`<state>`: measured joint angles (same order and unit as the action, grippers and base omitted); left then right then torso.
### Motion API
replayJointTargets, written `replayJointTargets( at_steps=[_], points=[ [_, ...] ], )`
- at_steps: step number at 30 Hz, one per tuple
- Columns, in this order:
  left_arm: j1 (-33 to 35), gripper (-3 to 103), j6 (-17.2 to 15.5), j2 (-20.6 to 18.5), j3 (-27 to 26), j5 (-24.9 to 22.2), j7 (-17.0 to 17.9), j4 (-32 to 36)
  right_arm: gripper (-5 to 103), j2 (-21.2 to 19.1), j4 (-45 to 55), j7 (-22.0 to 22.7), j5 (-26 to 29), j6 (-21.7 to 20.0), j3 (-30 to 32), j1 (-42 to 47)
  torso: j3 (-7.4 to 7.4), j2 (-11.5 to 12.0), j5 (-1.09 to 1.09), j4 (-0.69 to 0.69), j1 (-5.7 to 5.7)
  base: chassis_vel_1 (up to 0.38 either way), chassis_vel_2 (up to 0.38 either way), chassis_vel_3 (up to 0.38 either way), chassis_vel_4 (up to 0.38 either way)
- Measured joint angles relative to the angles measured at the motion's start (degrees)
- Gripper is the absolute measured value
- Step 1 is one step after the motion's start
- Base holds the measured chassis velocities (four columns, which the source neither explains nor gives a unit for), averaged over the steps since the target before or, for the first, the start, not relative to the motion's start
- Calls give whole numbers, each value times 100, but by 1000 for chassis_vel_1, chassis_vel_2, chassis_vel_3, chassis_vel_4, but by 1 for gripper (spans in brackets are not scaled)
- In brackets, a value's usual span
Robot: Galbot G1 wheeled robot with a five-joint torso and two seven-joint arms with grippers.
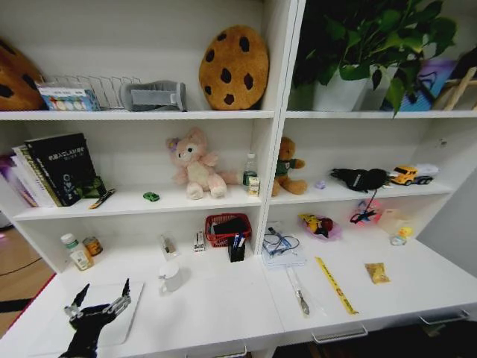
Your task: Organize the objects on the table.
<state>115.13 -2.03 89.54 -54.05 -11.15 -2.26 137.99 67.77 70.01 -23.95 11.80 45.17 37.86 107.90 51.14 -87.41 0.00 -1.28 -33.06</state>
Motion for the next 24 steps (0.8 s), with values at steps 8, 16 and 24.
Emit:
replayJointTargets(
  at_steps=[8,16,24],
  points=[
    [-1,100,0,0,1,0,-1,0,26,699,-2885,-479,93,82,-123,-2574,0,1,2,-2,0,0,0,0,0],
    [0,100,0,0,1,0,-1,0,26,766,-3807,-566,133,81,-69,-3286,0,0,-1,-2,-1,0,0,0,0],
    [0,100,0,0,1,0,-1,0,26,753,-3784,-139,-74,76,-42,-3485,-1,0,0,-1,0,0,0,0,0]
  ],
)
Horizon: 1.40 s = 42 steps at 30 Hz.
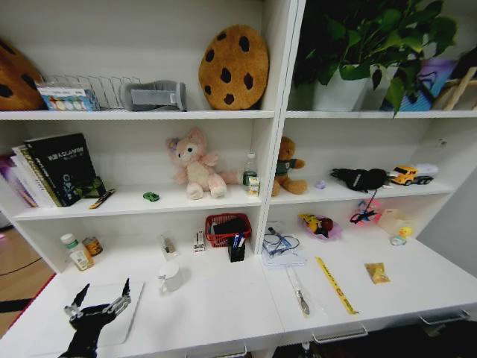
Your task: Organize the objects on the table.
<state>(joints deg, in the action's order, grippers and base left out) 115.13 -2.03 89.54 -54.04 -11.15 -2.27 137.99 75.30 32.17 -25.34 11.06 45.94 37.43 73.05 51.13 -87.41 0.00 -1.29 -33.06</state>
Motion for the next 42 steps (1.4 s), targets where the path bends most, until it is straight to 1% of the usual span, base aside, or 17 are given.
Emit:
replayJointTargets(
  at_steps=[1,2,6,8,9,10,11,13,19,22,28,34,36,37,38,41,42],
  points=[
    [0,100,0,0,0,0,1,0,24,-15,-4,563,-421,-4,-4,-31,0,0,2,-1,0,0,0,0,0],
    [0,100,0,0,0,0,0,0,35,-38,-38,921,-746,-6,20,-87,0,0,-1,-2,0,0,0,0,0],
    [0,100,0,0,0,0,0,0,40,-59,-92,1146,-923,-9,17,-133,0,0,0,0,0,0,0,0,0],
    [0,100,0,0,0,0,0,0,51,-46,-82,1259,-1049,-10,-6,-70,0,0,-1,1,0,0,0,0,0],
    [0,100,0,0,0,0,0,0,51,-46,-82,1259,-1049,-10,-6,-70,0,0,-1,1,0,0,0,0,0],
    [0,100,0,0,0,0,0,0,57,-17,-66,1285,-1095,-12,-15,24,0,0,0,-1,0,0,0,0,0],
    [0,100,0,0,0,0,0,0,68,10,-76,1325,-1102,-14,-22,84,0,0,1,-2,0,0,0,0,0],
    [0,100,0,0,0,0,0,0,68,30,-97,1348,-1094,-15,-22,110,0,-1,0,-2,1,0,0,0,0],
    [0,100,0,0,-1,0,2,0,95,-16,469,1501,-1104,-175,4,808,0,-1,1,0,1,0,0,0,0],
    [0,100,0,0,0,0,1,0,100,-195,495,1500,-964,-363,-31,1274,0,-1,-2,-2,1,0,0,0,0],
    [0,100,0,0,0,0,0,0,100,-367,815,1250,-345,-803,-73,2340,-1,-1,1,-2,1,0,0,0,0],
    [0,100,0,0,0,0,1,0,100,-476,1542,1614,-106,-1053,-126,3094,-1,-1,-2,-2,2,0,0,0,0],
    [0,100,0,0,0,0,0,0,100,-474,2076,2130,-176,-846,-112,3408,-1,-1,3,-2,2,0,0,0,0],
    [0,100,0,0,0,0,0,0,100,-474,2076,2130,-176,-846,-112,3408,-1,-1,3,-2,2,0,0,0,0],
    [0,100,0,0,0,0,1,0,100,-480,2409,2377,-222,-669,-68,3594,-1,-1,3,-1,1,0,0,0,0],
    [0,100,0,0,-1,0,2,0,100,-772,4349,2386,421,-685,148,4631,-1,-1,1,-1,2,0,0,0,0],
    [0,100,0,0,-1,0,2,0,100,-772,4349,2386,421,-685,148,4631,-1,-1,1,-1,2,0,0,0,0]
  ],
)
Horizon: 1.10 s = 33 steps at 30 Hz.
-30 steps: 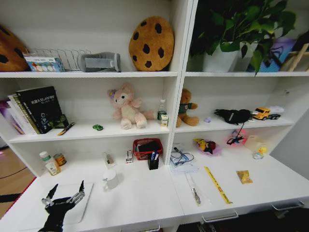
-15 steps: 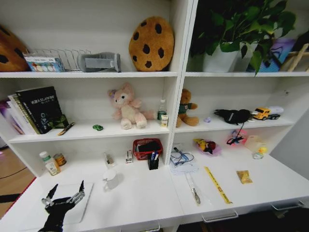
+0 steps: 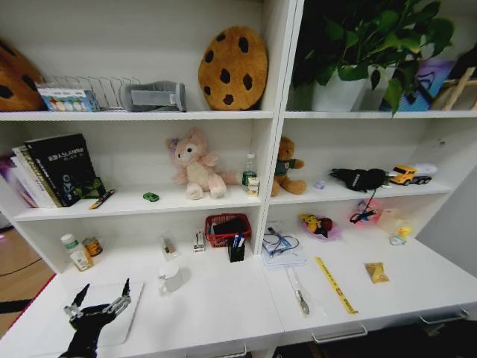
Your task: Organize the objects on the table.
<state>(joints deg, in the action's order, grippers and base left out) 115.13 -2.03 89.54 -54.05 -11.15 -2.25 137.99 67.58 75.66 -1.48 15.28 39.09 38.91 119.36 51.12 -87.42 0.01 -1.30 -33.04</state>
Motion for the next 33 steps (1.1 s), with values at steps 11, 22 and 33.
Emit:
replayJointTargets(
  at_steps=[11,22,33],
  points=[
    [0,100,0,0,1,0,-2,0,100,112,4678,802,596,-443,1553,2136,1,0,-3,0,-1,0,0,0,0],
    [0,100,0,0,1,0,-1,0,101,-397,6032,1763,2448,-3232,2471,-193,2,1,1,1,-2,0,0,0,0],
    [0,100,0,0,0,0,-1,0,100,-942,5293,1879,2597,-3420,2497,-1004,2,2,1,0,-2,0,0,0,0]
  ],
)
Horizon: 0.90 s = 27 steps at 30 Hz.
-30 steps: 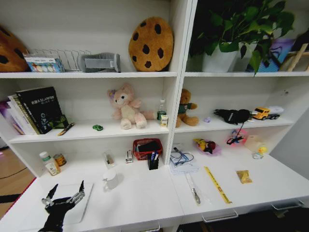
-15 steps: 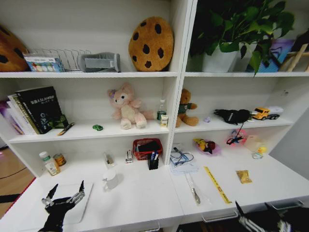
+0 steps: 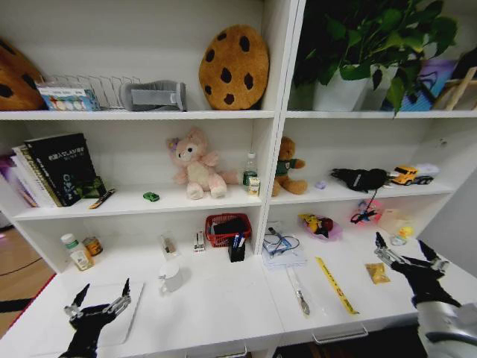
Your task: Organize the objects on the table.
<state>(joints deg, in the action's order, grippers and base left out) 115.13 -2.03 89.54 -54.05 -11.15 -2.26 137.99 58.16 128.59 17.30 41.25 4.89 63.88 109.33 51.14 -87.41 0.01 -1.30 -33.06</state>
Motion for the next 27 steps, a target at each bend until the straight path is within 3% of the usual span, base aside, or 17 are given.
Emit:
replayJointTargets(
  at_steps=[13,27],
  points=[
    [0,100,0,0,0,0,0,0,100,167,-268,-298,-111,327,-210,10,-1,0,-2,0,0,-37,-35,33,40],
    [0,100,0,0,0,0,0,0,100,143,-324,-565,-179,351,-461,-37,-1,-1,-1,0,1,-238,-217,213,237]
  ],
)
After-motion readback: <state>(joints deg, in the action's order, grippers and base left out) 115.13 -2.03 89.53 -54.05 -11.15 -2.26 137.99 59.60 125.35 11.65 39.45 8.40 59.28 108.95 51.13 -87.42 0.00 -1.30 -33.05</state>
